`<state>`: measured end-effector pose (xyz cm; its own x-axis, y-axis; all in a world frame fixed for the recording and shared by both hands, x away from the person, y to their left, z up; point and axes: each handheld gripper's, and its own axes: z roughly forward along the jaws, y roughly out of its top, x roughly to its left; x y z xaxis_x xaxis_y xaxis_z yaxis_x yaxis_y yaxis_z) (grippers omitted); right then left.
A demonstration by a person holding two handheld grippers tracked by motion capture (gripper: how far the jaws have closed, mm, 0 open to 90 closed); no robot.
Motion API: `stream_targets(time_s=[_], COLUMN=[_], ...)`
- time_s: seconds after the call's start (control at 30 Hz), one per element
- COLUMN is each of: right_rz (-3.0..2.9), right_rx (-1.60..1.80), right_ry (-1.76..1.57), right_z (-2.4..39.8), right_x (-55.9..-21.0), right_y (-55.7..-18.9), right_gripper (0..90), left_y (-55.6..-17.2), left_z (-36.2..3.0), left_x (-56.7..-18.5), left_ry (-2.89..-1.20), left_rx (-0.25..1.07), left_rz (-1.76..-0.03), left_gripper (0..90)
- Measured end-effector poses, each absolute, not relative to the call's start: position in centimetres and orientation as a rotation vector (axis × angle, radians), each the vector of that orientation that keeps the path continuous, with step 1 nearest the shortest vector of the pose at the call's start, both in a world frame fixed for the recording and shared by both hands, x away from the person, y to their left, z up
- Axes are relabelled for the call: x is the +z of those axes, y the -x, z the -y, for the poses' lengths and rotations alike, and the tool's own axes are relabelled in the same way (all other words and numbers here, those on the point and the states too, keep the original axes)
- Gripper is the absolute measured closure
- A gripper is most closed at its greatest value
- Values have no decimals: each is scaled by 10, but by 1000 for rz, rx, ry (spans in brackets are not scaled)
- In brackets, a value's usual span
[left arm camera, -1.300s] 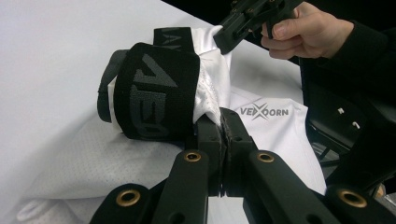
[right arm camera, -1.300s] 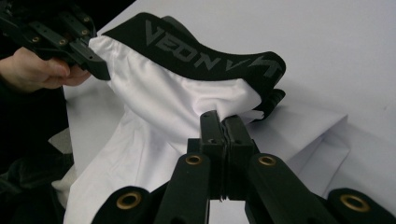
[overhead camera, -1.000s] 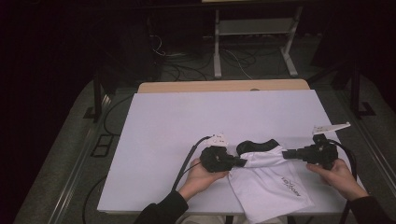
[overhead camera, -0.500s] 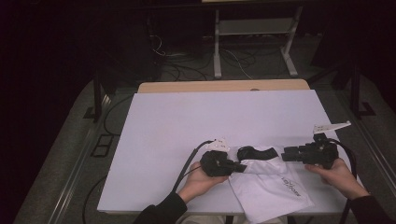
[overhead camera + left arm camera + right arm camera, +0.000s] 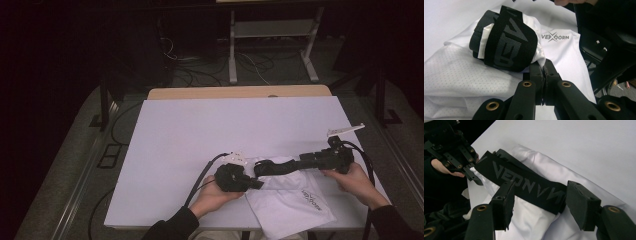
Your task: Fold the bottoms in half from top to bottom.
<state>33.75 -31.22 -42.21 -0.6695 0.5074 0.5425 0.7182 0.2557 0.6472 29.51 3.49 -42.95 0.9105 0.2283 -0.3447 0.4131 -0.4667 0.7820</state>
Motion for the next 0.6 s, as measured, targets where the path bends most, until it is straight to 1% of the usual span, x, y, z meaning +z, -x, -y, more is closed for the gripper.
stream_targets(time_s=[0.2, 0.6], right_rz=[2277, 2274], right_rx=[-1332, -1253], right_ry=[1148, 1160], right_z=[310, 302], right_x=[-428, -439], right_y=[-345, -356], right_gripper=[371, 371], left_y=[-295, -296], left_z=[-36, -35], left_x=[-432, -436], left_ry=[-2095, -2122], left_rx=[-260, -282], left_rz=[-458, -451], left_gripper=[877, 877])
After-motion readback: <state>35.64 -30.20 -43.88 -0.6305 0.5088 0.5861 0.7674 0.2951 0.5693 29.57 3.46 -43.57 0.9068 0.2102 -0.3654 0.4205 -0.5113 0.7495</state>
